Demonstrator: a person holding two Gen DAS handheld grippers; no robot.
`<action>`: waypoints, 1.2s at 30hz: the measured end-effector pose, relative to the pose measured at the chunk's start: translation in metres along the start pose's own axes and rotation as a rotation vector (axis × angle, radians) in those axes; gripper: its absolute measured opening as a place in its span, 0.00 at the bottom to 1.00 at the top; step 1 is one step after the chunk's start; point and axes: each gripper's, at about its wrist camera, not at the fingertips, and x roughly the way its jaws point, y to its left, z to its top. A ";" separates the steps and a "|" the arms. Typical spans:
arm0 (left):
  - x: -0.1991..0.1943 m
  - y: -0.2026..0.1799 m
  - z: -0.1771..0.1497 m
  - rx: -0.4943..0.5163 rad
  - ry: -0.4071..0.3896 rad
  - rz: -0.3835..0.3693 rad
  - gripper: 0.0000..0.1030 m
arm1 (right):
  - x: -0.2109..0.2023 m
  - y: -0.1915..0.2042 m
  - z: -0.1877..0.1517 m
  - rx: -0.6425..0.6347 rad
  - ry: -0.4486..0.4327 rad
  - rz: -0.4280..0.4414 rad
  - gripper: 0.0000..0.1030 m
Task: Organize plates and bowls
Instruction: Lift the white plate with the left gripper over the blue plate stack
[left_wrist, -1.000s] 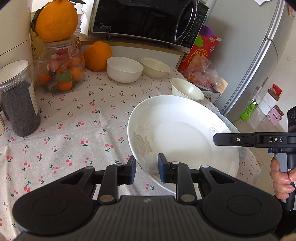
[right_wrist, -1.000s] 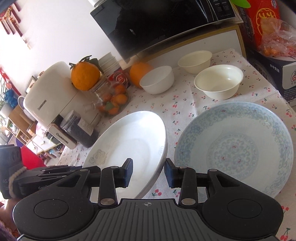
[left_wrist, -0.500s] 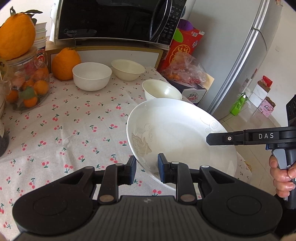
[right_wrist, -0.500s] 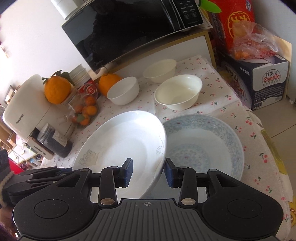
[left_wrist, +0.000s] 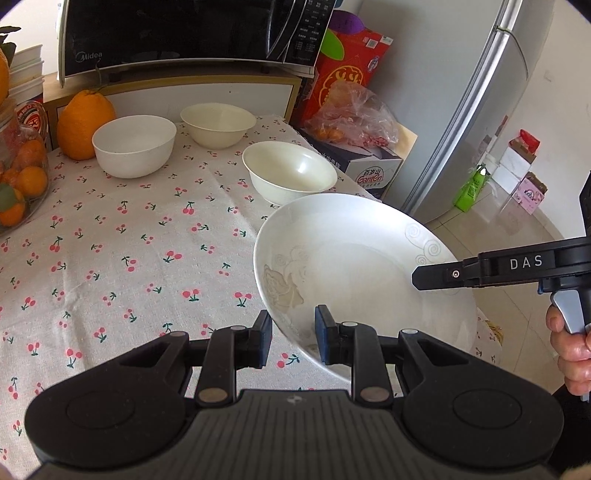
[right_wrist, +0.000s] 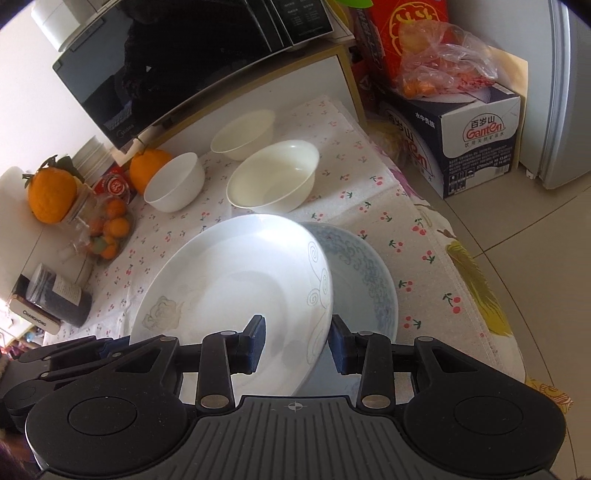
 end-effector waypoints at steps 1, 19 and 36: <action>0.001 -0.001 0.000 0.003 0.004 0.001 0.22 | 0.001 -0.001 0.000 0.001 0.004 -0.005 0.35; 0.020 -0.020 0.004 0.031 0.055 0.054 0.22 | 0.010 -0.009 0.002 -0.043 0.051 -0.087 0.35; 0.024 -0.036 0.003 0.095 0.061 0.153 0.20 | 0.001 -0.006 0.008 -0.087 0.012 -0.109 0.38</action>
